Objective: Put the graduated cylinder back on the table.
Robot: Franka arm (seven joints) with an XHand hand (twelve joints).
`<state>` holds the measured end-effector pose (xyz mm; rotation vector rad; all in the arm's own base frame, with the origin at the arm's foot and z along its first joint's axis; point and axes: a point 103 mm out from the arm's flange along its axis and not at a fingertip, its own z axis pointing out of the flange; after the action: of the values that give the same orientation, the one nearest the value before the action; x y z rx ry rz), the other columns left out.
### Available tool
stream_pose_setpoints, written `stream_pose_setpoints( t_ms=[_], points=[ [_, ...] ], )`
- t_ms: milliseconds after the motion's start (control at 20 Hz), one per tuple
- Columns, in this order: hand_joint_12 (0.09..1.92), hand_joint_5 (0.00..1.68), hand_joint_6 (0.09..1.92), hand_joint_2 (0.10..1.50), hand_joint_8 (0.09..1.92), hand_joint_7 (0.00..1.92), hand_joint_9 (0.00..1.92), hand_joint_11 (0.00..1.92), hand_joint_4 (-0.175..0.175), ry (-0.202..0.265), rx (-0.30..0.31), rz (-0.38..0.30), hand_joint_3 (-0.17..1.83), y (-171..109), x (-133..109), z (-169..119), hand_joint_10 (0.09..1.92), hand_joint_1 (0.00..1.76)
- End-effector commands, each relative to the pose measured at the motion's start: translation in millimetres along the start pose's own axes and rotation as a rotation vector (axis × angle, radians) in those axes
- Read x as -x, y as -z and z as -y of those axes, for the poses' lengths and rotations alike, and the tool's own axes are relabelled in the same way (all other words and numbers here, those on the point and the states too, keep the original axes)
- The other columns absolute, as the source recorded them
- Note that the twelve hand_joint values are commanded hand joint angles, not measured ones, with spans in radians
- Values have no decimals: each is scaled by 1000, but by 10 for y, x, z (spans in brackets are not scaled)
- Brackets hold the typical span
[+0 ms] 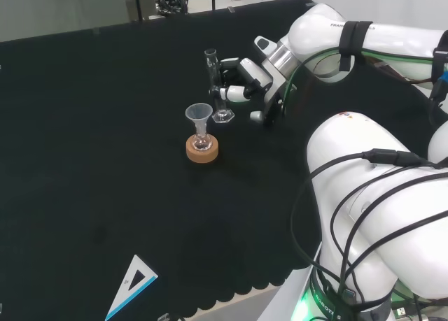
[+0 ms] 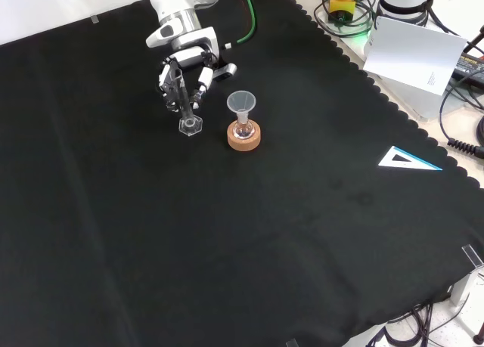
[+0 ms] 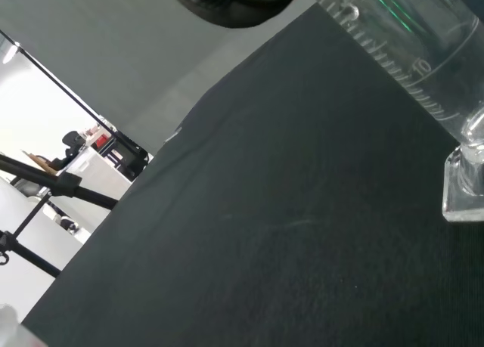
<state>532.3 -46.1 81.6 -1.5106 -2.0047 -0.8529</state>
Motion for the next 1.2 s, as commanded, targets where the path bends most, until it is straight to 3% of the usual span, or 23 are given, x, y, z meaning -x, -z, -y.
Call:
stream_pose_setpoints(
  t_ms=[50,700,1200],
  points=[
    [696,1010,983,1115,135,1399,1497,1271,-103,-15,26,-14,-14,-17,52,-1,87,1136],
    [709,991,1014,1124,123,1371,1471,1254,-95,-35,70,-30,-12,-41,131,32,87,1127],
    [718,967,1048,1134,116,1342,1443,1231,-116,-40,82,-39,-8,48,227,71,87,1128]
  ],
)
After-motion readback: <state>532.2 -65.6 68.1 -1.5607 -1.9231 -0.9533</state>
